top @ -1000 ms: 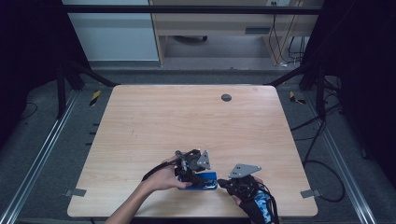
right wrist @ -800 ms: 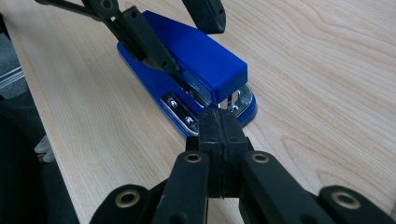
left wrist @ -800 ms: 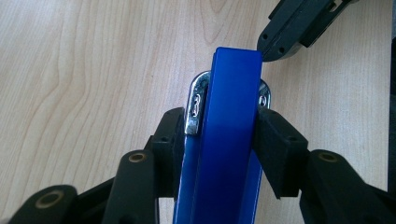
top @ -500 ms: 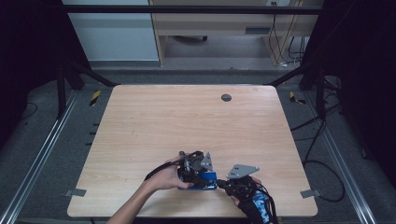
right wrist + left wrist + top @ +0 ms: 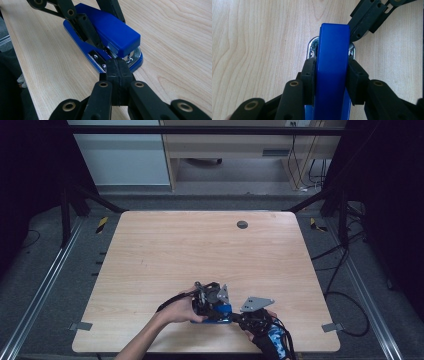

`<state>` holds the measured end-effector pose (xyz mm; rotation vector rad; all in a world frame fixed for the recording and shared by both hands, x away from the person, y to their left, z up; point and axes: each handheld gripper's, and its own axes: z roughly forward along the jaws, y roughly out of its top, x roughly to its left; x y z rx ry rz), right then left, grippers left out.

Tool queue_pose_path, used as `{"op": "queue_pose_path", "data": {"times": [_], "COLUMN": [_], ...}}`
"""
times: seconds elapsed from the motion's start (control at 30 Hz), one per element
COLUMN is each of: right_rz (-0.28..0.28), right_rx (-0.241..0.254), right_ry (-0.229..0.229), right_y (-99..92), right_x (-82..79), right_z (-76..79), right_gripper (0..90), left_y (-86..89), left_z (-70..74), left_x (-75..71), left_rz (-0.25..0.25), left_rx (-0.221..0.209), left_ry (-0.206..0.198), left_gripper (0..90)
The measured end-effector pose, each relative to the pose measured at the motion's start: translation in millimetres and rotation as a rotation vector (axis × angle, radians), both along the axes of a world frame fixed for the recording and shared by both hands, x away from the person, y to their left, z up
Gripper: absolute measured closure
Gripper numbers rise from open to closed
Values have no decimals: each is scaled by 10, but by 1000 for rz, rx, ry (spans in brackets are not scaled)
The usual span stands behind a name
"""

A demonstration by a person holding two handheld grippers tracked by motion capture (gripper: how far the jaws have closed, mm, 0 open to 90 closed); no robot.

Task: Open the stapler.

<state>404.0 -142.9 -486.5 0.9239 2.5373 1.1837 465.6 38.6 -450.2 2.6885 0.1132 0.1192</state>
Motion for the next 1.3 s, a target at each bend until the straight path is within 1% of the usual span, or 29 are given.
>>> {"op": "queue_pose_path", "data": {"times": [0.2,0.23,0.27,0.3,0.4,0.43,0.47,0.53,0.63,0.7,0.8,0.83,0.93,0.97,1.0,1.07,1.3], "right_rz": [-4,-2,0,0,-1,0,0,2,6,5,9,10,10,10,11,10,12], "right_rx": [8,8,11,12,10,10,10,11,9,7,3,3,4,3,5,9,13], "right_ry": [1,-2,-1,-3,2,0,0,4,-1,0,-1,-2,-3,-3,-4,-3,-2], "right_y": [0,0,3,5,12,14,16,20,26,33,41,41,41,42,42,44,44], "right_x": [10,12,15,16,16,18,19,24,26,28,33,34,34,34,34,36,36], "right_z": [-4,-6,-9,-9,-7,-9,-11,-17,-23,-27,-32,-32,-34,-34,-35,-38,-41], "right_gripper": [900,900,900,900,900,900,900,900,900,900,900,900,900,900,900,900,900], "left_y": [0,-2,0,-3,-10,-10,-5,2,-1,-2,-12,-14,-27,-39,-49,-69,-78], "left_z": [-4,-7,-7,-18,-22,-20,-19,-19,-17,-19,-15,-10,-10,-13,-3,6,11], "left_x": [6,8,16,11,2,3,12,17,15,16,20,25,29,19,27,22,34], "left_rz": [1,2,-9,-1,-12,-14,-10,-5,-8,-1,-4,-10,-11,1,-17,-21,-24], "left_rx": [5,9,31,30,41,41,33,26,28,24,27,35,25,21,40,54,57], "left_ry": [4,3,-4,-3,-15,-14,-2,5,1,6,3,2,7,12,3,-1,3], "left_gripper": [630,629,628,623,628,630,631,635,635,634,631,630,630,631,633,635,641]}}
